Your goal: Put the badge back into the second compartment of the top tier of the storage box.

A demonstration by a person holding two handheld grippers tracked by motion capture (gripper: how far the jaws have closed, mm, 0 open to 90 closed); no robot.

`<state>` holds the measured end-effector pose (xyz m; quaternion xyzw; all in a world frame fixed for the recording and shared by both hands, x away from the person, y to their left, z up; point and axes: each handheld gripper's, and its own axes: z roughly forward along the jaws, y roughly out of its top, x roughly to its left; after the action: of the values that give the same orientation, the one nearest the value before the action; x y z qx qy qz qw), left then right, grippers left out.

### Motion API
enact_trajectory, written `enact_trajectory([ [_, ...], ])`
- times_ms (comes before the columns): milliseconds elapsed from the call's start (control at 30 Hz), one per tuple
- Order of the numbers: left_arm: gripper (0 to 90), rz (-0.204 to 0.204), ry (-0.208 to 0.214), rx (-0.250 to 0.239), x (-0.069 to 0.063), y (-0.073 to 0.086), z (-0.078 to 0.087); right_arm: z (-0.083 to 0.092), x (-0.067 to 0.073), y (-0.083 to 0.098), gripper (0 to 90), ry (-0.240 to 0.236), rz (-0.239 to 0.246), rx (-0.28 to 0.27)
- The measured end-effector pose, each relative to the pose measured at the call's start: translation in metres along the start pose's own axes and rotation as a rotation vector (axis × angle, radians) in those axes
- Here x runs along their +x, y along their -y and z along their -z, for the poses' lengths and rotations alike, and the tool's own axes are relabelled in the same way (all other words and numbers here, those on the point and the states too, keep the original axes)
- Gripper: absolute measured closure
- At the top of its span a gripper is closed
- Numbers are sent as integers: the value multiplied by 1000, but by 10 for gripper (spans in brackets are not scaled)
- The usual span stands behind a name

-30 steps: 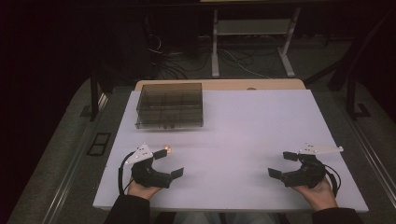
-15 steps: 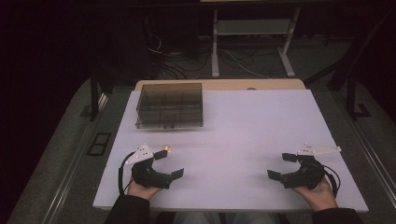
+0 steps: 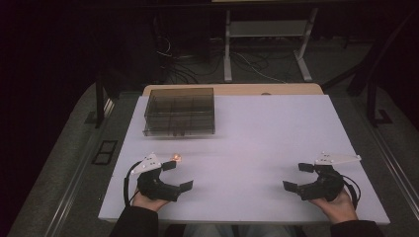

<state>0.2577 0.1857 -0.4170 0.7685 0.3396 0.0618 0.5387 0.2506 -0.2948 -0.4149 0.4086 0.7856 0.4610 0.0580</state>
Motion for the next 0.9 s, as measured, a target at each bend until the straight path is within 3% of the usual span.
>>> enact_trajectory([
  [400,0,-20,6,32,-2,-10,5,-1,-1,0,0,10,10,2],
  [900,0,-54,1,76,5,-37,11,2,-1,1,0,14,2,-1],
])
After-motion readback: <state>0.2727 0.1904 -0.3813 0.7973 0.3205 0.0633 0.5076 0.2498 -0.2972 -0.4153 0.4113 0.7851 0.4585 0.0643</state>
